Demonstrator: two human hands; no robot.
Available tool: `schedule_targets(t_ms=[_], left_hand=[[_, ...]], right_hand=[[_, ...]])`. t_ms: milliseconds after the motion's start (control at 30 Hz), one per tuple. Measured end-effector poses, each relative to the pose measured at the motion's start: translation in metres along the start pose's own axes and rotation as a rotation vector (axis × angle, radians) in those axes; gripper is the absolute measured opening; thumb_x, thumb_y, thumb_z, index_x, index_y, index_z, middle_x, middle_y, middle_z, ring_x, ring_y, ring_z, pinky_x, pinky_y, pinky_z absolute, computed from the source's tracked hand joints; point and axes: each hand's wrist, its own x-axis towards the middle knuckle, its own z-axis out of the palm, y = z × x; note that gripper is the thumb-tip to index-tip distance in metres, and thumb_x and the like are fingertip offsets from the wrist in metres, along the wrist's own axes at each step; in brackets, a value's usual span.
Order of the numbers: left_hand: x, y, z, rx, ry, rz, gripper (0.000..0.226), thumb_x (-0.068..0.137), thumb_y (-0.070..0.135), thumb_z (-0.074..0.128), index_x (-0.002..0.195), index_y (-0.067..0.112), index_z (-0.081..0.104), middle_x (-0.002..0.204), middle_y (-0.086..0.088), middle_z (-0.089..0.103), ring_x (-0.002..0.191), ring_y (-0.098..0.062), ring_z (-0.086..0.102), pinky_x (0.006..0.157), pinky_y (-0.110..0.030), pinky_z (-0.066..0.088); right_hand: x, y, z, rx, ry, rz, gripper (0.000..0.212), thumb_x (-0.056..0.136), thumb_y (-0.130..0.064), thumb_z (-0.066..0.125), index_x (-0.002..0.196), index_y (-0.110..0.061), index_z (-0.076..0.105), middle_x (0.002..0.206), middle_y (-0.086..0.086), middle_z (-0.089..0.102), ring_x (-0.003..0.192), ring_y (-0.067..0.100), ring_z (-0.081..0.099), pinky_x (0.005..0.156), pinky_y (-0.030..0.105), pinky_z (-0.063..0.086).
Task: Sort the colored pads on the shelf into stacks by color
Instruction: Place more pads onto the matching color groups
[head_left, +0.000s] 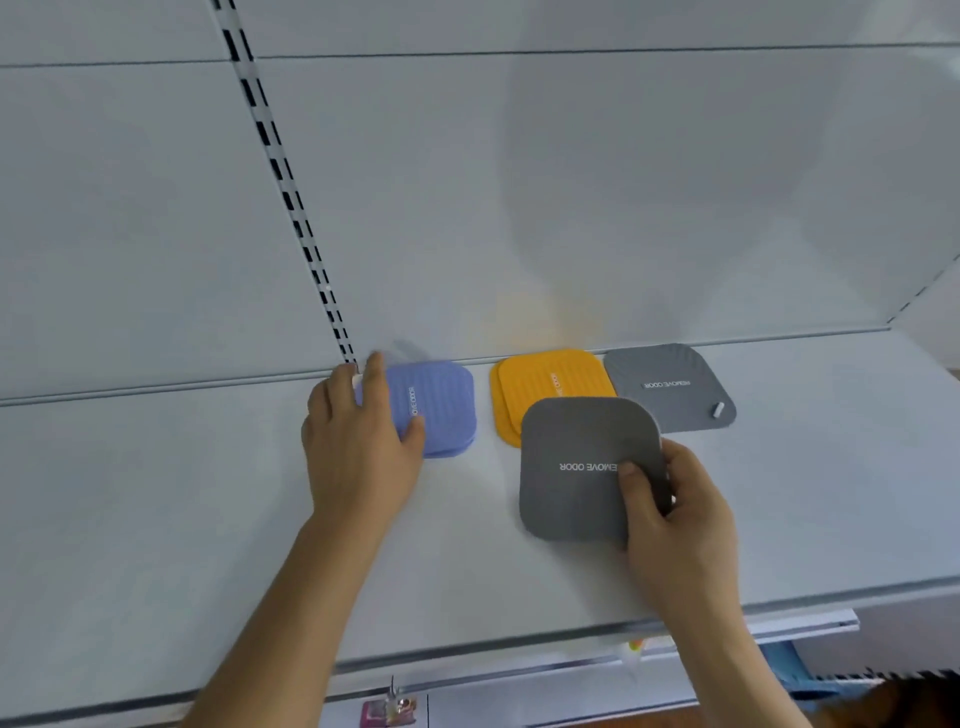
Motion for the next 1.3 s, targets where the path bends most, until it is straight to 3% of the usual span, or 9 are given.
schedule_targets(t_ms=[133, 433, 633, 700, 800, 900, 1000, 1133, 1300], left_hand=[[-0.028, 0.034, 0.009, -0.170, 0.090, 0.287, 0.048, 0.090, 0.031, 0.067, 0.132, 0.008, 0.060, 0.126, -0.016, 0.064, 0.117, -0.045, 0.058, 0.098, -0.054, 0.052], [-0.110, 0.131, 0.030, -0.239, -0.104, 0.565, 0.032, 0.095, 0.031, 0.061, 0.120, 0.015, 0.072, 0.126, -0.008, 0.066, 0.117, -0.030, 0.059, 0.097, -0.046, 0.054], [-0.114, 0.165, 0.037, -0.123, -0.083, 0.460, 0.031, 0.096, 0.032, 0.053, 0.116, 0.018, 0.071, 0.119, -0.002, 0.064, 0.113, -0.027, 0.057, 0.095, -0.043, 0.053], [-0.117, 0.178, 0.039, -0.096, -0.063, 0.368, 0.029, 0.095, 0.030, 0.053, 0.115, 0.018, 0.070, 0.114, -0.001, 0.062, 0.109, -0.027, 0.056, 0.092, -0.041, 0.052], [-0.121, 0.190, 0.041, -0.052, -0.044, 0.267, 0.027, 0.096, 0.029, 0.052, 0.114, 0.018, 0.069, 0.112, 0.000, 0.060, 0.107, -0.026, 0.055, 0.091, -0.040, 0.051], [-0.125, 0.192, 0.044, -0.034, -0.024, 0.213, 0.027, 0.097, 0.028, 0.053, 0.115, 0.017, 0.070, 0.116, -0.001, 0.061, 0.110, -0.026, 0.057, 0.092, -0.040, 0.052], [-0.129, 0.195, 0.046, -0.011, -0.016, 0.168, 0.030, 0.098, 0.028, 0.052, 0.119, 0.016, 0.070, 0.121, -0.001, 0.062, 0.115, -0.024, 0.058, 0.096, -0.040, 0.053], [-0.133, 0.197, 0.045, -0.003, -0.036, 0.144, 0.033, 0.099, 0.030, 0.047, 0.121, 0.017, 0.069, 0.125, -0.001, 0.062, 0.120, -0.023, 0.058, 0.100, -0.040, 0.052], [-0.148, 0.186, 0.031, 0.027, -0.020, 0.086, 0.031, 0.096, 0.031, 0.058, 0.121, 0.017, 0.071, 0.125, -0.001, 0.064, 0.120, -0.023, 0.058, 0.102, -0.039, 0.052]], right_hand=[[-0.005, 0.007, -0.018, -0.040, 0.072, 0.000, 0.017, 0.100, -0.019, 0.062, 0.105, -0.035, 0.065, 0.085, -0.026, 0.069, 0.078, -0.001, 0.063, 0.063, 0.027, 0.042], [0.036, 0.024, -0.088, -0.096, 0.180, 0.008, 0.013, 0.101, -0.021, 0.060, 0.106, -0.033, 0.062, 0.079, -0.007, 0.069, 0.065, 0.004, 0.065, 0.057, 0.031, 0.045], [0.124, 0.021, -0.095, -0.163, 0.001, -0.021, 0.025, 0.096, -0.021, 0.057, 0.118, -0.032, 0.058, 0.070, -0.002, 0.072, 0.061, 0.004, 0.065, 0.057, 0.027, 0.044], [0.152, 0.022, -0.087, -0.183, -0.122, -0.036, 0.034, 0.095, -0.019, 0.057, 0.127, -0.030, 0.058, 0.083, -0.004, 0.074, 0.063, 0.007, 0.069, 0.058, 0.025, 0.050], [0.181, 0.034, -0.070, -0.343, -0.251, -0.179, 0.046, 0.096, -0.018, 0.055, 0.142, -0.025, 0.052, 0.106, -0.001, 0.072, 0.091, 0.024, 0.068, 0.074, 0.036, 0.057], [0.191, 0.047, -0.058, -0.670, -0.231, -0.345, 0.045, 0.099, -0.022, 0.052, 0.143, -0.016, 0.045, 0.112, 0.008, 0.067, 0.095, 0.036, 0.061, 0.066, 0.039, 0.045], [0.194, 0.058, -0.060, -0.763, -0.179, -0.347, 0.050, 0.099, -0.035, 0.055, 0.143, -0.014, 0.046, 0.127, 0.011, 0.060, 0.111, 0.037, 0.052, 0.072, 0.040, 0.044], [0.189, 0.061, -0.067, -0.726, -0.133, -0.404, 0.049, 0.096, -0.039, 0.061, 0.139, -0.015, 0.055, 0.144, 0.013, 0.050, 0.130, 0.040, 0.045, 0.094, 0.052, 0.048], [0.136, 0.063, -0.072, -0.562, -0.170, -0.706, 0.037, 0.094, -0.030, 0.065, 0.127, -0.015, 0.067, 0.135, 0.014, 0.061, 0.127, 0.041, 0.051, 0.095, 0.054, 0.050]])
